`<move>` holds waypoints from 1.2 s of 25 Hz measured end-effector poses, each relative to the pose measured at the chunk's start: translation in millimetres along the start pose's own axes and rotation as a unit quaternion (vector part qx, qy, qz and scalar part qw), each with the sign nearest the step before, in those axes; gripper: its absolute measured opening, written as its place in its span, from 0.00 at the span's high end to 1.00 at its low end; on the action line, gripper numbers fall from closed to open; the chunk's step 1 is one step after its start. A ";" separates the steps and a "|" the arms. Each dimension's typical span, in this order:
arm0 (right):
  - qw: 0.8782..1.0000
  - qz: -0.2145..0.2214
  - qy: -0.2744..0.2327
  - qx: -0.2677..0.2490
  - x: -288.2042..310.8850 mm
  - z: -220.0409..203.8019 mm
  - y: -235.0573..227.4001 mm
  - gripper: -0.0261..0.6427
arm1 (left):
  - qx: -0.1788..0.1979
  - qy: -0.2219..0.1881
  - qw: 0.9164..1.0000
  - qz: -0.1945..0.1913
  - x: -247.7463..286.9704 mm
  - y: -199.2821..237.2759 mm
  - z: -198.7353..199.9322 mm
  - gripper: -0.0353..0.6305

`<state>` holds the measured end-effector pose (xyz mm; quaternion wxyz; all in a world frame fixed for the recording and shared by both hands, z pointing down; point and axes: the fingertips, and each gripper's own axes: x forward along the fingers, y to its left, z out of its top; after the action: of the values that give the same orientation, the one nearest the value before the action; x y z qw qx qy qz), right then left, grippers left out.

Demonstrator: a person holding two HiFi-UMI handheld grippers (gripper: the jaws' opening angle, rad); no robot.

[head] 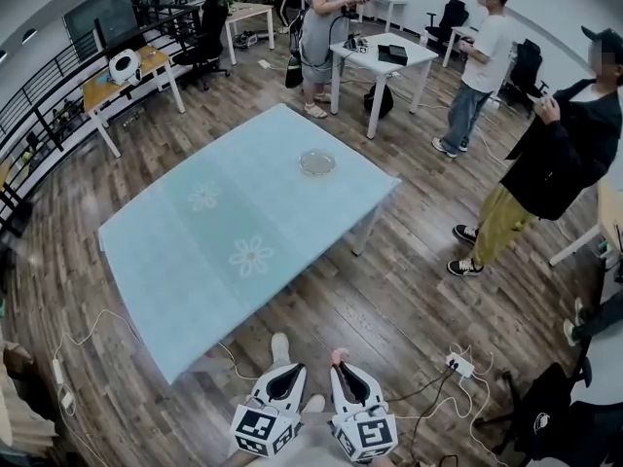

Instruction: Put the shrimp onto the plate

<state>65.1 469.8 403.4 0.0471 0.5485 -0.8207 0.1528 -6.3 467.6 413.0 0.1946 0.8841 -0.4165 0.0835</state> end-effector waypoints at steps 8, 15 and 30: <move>1.000 -0.021 -0.002 -0.013 53.7 15.8 -36.3 0.88 | -0.003 -0.007 1.000 -0.020 61.9 34.3 26.7 0.95; 0.999 -0.029 0.000 -0.029 131.4 47.1 -56.8 0.88 | -0.001 -0.014 0.999 -0.033 117.7 87.8 73.3 0.95; 0.998 -0.059 -0.017 -0.034 271.2 112.0 -77.4 0.88 | 0.002 -0.035 0.998 -0.058 187.1 194.9 151.0 0.95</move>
<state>39.1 168.5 379.0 0.0603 0.5963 -0.7925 0.1128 -38.8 161.0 387.0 0.1825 0.9098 -0.3704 0.0423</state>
